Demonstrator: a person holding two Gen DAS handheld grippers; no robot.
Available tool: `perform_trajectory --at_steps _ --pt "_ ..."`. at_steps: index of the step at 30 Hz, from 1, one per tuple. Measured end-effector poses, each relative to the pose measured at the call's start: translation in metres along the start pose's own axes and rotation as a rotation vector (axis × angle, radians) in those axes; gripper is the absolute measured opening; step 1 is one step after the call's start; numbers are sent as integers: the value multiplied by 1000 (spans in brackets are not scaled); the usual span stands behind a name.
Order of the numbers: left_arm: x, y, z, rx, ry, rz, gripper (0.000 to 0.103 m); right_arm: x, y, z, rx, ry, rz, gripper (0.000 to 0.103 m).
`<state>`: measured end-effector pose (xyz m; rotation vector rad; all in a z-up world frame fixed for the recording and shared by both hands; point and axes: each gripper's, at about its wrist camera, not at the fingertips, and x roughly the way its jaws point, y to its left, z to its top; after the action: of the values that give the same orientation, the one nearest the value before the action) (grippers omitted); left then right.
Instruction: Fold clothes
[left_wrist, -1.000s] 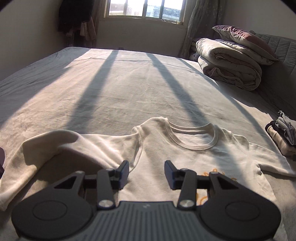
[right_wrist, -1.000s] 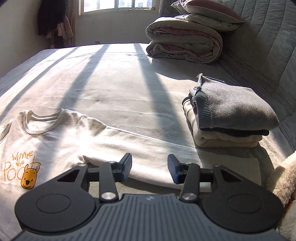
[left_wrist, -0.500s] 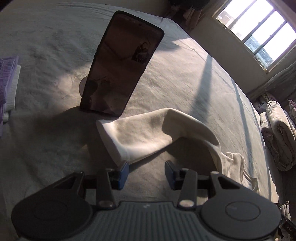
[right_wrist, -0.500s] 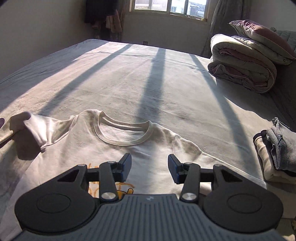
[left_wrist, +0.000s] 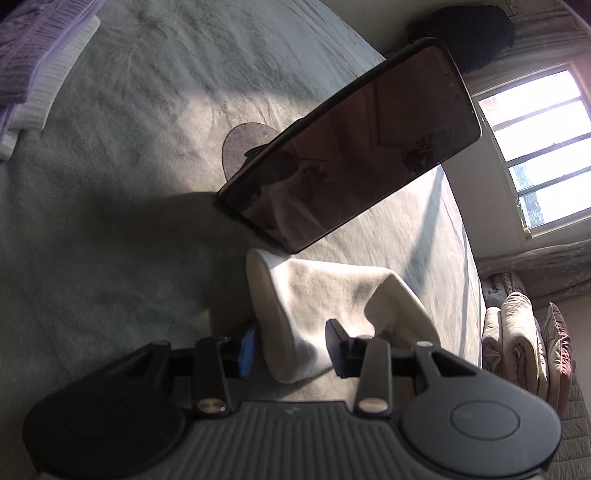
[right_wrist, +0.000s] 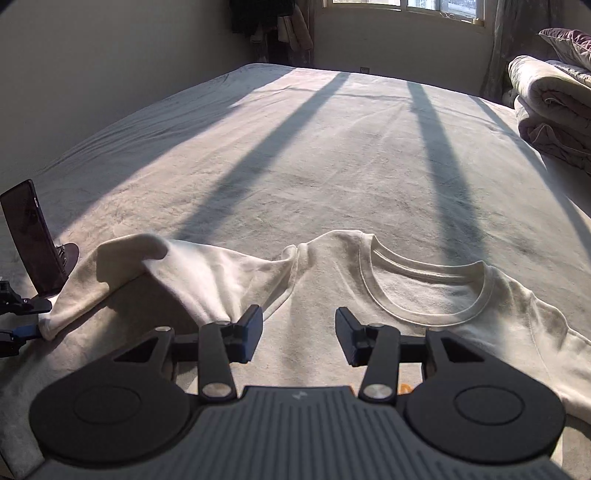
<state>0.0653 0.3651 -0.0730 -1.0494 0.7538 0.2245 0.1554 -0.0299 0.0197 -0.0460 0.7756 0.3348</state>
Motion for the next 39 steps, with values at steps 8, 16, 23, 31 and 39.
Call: perform_trajectory --at_steps 8,16,23,31,39 --pt "-35 -47 2 364 -132 9 6 39 31 16 -2 16 98 48" --pt "-87 -68 20 596 -350 -51 6 78 42 23 110 61 208 35" --pt "-98 -75 18 583 -421 -181 6 107 84 0 137 82 289 29" --pt "-92 -93 2 582 -452 -223 6 100 104 11 157 51 383 32" --pt "-97 -106 -5 484 -501 -331 6 76 52 -5 251 56 335 32"
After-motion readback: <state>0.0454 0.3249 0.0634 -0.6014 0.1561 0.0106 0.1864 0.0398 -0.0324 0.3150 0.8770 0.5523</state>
